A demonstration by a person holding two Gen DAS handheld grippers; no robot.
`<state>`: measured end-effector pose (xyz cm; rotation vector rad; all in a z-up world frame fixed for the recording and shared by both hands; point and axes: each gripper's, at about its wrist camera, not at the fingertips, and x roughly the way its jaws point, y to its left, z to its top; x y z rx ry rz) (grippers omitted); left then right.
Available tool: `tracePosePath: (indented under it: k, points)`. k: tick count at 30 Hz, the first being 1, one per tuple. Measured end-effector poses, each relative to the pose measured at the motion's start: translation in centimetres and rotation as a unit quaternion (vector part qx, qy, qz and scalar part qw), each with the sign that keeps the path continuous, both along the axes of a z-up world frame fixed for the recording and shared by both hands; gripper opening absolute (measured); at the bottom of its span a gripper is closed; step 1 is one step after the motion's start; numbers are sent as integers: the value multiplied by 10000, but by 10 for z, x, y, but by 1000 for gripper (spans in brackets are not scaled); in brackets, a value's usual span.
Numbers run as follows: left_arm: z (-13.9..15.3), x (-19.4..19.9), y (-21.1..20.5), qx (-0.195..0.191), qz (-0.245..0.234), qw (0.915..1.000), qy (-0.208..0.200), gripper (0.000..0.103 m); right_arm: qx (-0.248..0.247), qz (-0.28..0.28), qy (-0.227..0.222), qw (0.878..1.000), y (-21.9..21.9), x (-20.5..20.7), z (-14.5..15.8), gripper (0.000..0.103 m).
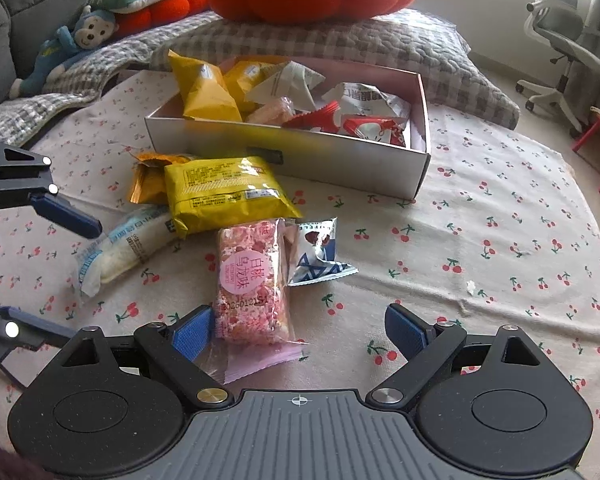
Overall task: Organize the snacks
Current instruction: 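Grasp white milk-bread packet with left tool while right tool grasps pink rice-cake bar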
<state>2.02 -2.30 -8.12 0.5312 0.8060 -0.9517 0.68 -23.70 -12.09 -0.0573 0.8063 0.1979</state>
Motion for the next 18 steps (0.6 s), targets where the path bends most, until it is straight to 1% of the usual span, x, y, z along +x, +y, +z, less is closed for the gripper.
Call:
tracePosePath:
  k: [2,4,6,7,8,9,11,12,13,14,15,16,17,18]
  points:
    - [-1,8,-1,-115,418,9990,62,83,31,-10,-11,10000,0,-1,1,94]
    - [-4,19,-3,-153,808,9964,204,81,61,0,-16,10000,1,-2,1,92]
    - [-7,27,-7,-138,1069,9938,285,73,89,25,-22,10000,3,-2,2,91]
    - [-9,29,-8,-112,1177,9925,308,71,97,27,-52,9999,4,-3,3,88]
    - [-11,31,-9,-92,1273,9913,331,66,93,33,-64,9999,4,-3,3,81]
    - [-12,33,-10,-77,1351,9902,358,62,92,48,-55,9999,5,-3,4,78]
    - [-14,35,-12,-95,1507,9875,443,59,111,54,-7,9999,6,-2,3,63]
    - [-15,35,-11,-135,1566,9864,473,58,116,66,33,9999,6,-2,2,58]
    - [-14,35,-11,-127,1638,9852,487,58,94,77,70,9999,6,-1,1,49]
    - [-14,34,-11,-120,1684,9844,491,54,46,102,75,9999,7,-1,1,49]
    - [-13,32,-11,-128,1723,9837,503,46,10,140,60,9999,8,-1,1,49]
    - [-12,31,-11,-132,1767,9828,511,44,-27,185,50,9998,10,-1,2,47]
    - [-11,30,-10,-124,1818,9819,517,38,-31,221,51,9997,10,-2,2,45]
    - [-12,29,-10,-120,1870,9809,526,37,-15,257,61,9996,11,-2,3,44]
